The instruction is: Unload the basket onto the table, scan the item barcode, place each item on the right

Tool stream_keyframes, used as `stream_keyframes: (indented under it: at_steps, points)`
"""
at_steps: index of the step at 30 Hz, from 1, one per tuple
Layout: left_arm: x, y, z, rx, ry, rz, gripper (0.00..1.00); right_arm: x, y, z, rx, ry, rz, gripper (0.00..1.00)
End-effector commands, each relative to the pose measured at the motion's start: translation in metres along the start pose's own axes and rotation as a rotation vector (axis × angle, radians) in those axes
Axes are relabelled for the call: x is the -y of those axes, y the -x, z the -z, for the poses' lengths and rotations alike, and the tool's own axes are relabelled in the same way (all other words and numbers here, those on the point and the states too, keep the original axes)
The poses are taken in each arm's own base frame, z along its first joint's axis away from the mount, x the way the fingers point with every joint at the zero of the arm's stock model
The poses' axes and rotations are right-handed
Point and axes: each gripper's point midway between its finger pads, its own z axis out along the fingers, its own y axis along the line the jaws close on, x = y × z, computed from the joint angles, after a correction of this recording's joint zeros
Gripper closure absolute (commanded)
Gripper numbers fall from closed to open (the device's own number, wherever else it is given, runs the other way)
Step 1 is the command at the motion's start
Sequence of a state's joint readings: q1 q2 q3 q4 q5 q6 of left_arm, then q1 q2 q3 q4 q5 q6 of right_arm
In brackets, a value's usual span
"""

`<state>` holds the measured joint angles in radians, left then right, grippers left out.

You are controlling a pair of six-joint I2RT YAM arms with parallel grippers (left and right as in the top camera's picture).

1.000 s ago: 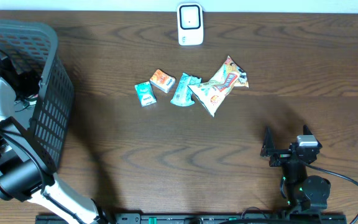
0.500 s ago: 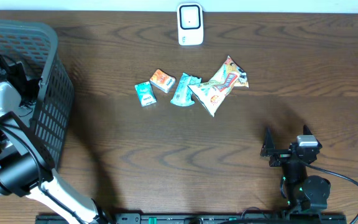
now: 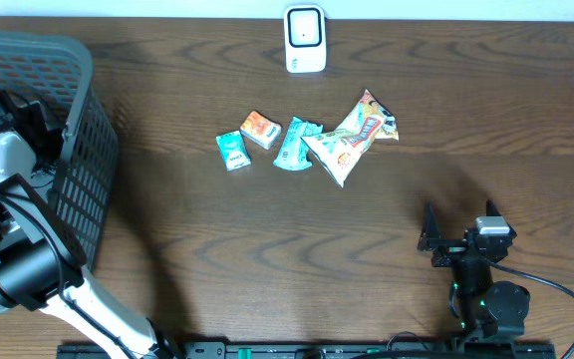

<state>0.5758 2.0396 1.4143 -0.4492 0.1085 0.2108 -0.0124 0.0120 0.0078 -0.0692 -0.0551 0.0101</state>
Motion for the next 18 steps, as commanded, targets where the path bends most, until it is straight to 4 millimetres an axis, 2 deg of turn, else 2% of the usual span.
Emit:
stream_keyframes:
  at_steps: [1,4,10,18]
  points:
    - [-0.002,-0.018,-0.018,-0.065,0.006,-0.008,0.17,0.000,0.000,0.000,0.001,0.001,0.012,0.01]
    - [-0.002,-0.017,-0.017,-0.062,0.006,-0.008,0.25,0.000,0.000,0.000,0.001,0.001,0.012,0.01]
    - [-0.002,-0.014,-0.009,-0.051,0.009,0.031,0.27,0.000,0.000,0.000,0.001,0.001,0.012,0.01]
    - [-0.002,-0.003,0.018,-0.009,0.015,0.040,0.28,0.000,0.000,0.000,0.001,0.001,0.012,0.01]
